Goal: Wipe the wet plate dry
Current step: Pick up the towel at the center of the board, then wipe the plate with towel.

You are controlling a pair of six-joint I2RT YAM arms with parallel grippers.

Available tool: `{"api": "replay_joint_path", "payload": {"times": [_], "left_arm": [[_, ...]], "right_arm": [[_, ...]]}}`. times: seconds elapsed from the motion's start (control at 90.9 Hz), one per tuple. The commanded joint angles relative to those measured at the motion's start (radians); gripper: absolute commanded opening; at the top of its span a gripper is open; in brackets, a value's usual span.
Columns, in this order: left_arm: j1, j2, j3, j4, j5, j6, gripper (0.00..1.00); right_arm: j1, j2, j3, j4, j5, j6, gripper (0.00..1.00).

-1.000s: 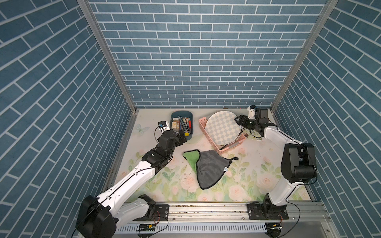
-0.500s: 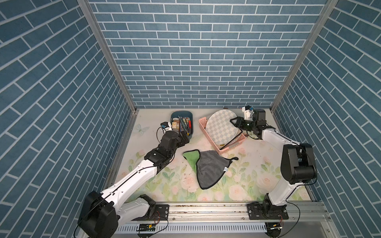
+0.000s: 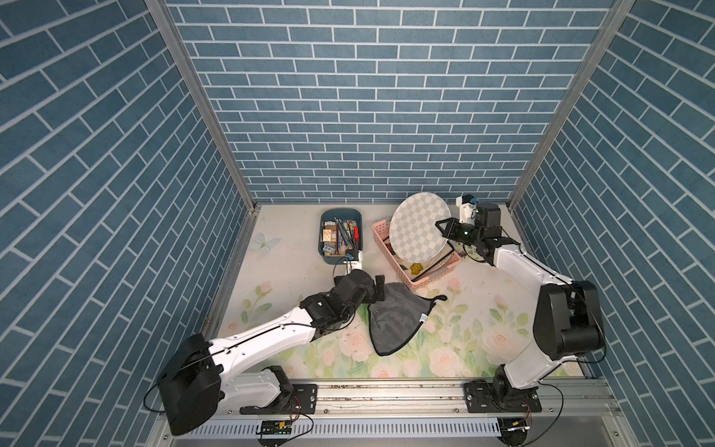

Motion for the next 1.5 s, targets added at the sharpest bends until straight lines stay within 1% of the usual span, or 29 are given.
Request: {"api": "replay_joint_path", "payload": {"times": [0.0,0.077,0.165,0.231,0.286,0.385,0.451,0.572,0.704,0.726,0.759,0.803,0.836,0.858,0.924,0.957,0.968,1.045,1.089,1.166,1.21,1.276,1.364,1.419,1.485], "left_arm": [[-0.084,0.118,0.044,-0.104,-0.158,0.027,1.0],[-0.107,0.224,0.092,-0.17,-0.217,0.0,1.0],[-0.109,0.362,0.157,-0.235,-0.219,-0.009,1.0],[-0.11,0.439,0.206,-0.253,-0.179,0.013,1.0],[-0.112,0.487,0.226,-0.228,-0.126,0.041,1.0],[-0.111,0.532,0.229,-0.149,0.0,0.077,1.0],[-0.11,0.569,0.233,-0.124,0.051,0.082,1.0],[-0.11,0.67,0.273,-0.183,0.037,0.063,1.0],[-0.11,0.72,0.264,-0.183,0.037,0.048,1.0],[-0.11,0.725,0.263,-0.181,0.041,0.047,0.98],[-0.109,0.73,0.263,-0.178,0.046,0.047,0.9],[-0.106,0.729,0.263,-0.178,0.046,0.041,0.67],[-0.103,0.718,0.26,-0.178,0.042,0.033,0.46],[-0.099,0.703,0.255,-0.175,0.039,0.028,0.36],[-0.074,0.621,0.23,-0.157,0.049,0.008,0.12],[-0.054,0.555,0.209,-0.139,0.065,-0.003,0.02],[-0.045,0.53,0.203,-0.133,0.072,-0.008,0.0],[0.017,0.334,0.167,-0.09,0.117,-0.028,0.0],[0.053,0.205,0.162,-0.071,0.131,-0.033,0.0],[0.113,0.007,0.182,-0.031,0.145,-0.033,0.0],[0.145,-0.062,0.211,-0.014,0.157,-0.024,0.0],[0.185,-0.112,0.281,-0.023,0.149,0.007,0.0],[0.208,-0.097,0.384,-0.096,0.08,0.059,0.0],[0.214,-0.08,0.41,-0.096,0.066,0.094,0.0],[0.218,-0.057,0.414,-0.062,0.09,0.115,0.0]], "right_arm": [[0.003,-0.208,-0.041,0.132,0.13,0.058,0.0],[0.004,-0.29,-0.071,0.126,0.187,0.073,0.0],[0.004,-0.355,-0.081,0.092,0.199,0.078,0.0],[0.005,-0.388,-0.085,0.069,0.193,0.078,0.0],[0.007,-0.404,-0.088,0.049,0.189,0.078,0.0],[0.008,-0.432,-0.099,0.025,0.177,0.083,0.0],[0.011,-0.447,-0.11,0.018,0.174,0.087,0.0],[0.012,-0.475,-0.131,0.015,0.174,0.096,0.0],[0.014,-0.49,-0.137,0.012,0.172,0.104,0.0],[0.014,-0.491,-0.137,0.012,0.174,0.105,0.0],[0.014,-0.492,-0.138,0.012,0.174,0.107,0.0],[0.014,-0.494,-0.138,0.012,0.176,0.111,0.0],[0.015,-0.495,-0.138,0.014,0.176,0.114,0.0],[0.015,-0.496,-0.138,0.015,0.176,0.114,0.0],[0.016,-0.498,-0.139,0.021,0.178,0.113,0.0],[0.017,-0.5,-0.142,0.025,0.179,0.113,0.0],[0.017,-0.501,-0.142,0.025,0.179,0.113,0.0],[0.018,-0.5,-0.149,0.039,0.167,0.119,0.0],[0.02,-0.498,-0.16,0.066,0.131,0.129,0.0],[0.038,-0.494,-0.191,0.154,0.065,0.171,0.0],[0.057,-0.494,-0.217,0.221,0.033,0.21,0.0],[0.099,-0.495,-0.253,0.311,0.024,0.265,0.0],[0.162,-0.486,-0.3,0.436,0.026,0.36,0.0],[0.205,-0.478,-0.318,0.5,0.031,0.407,0.0],[0.253,-0.466,-0.329,0.564,0.054,0.454,0.0]]}}
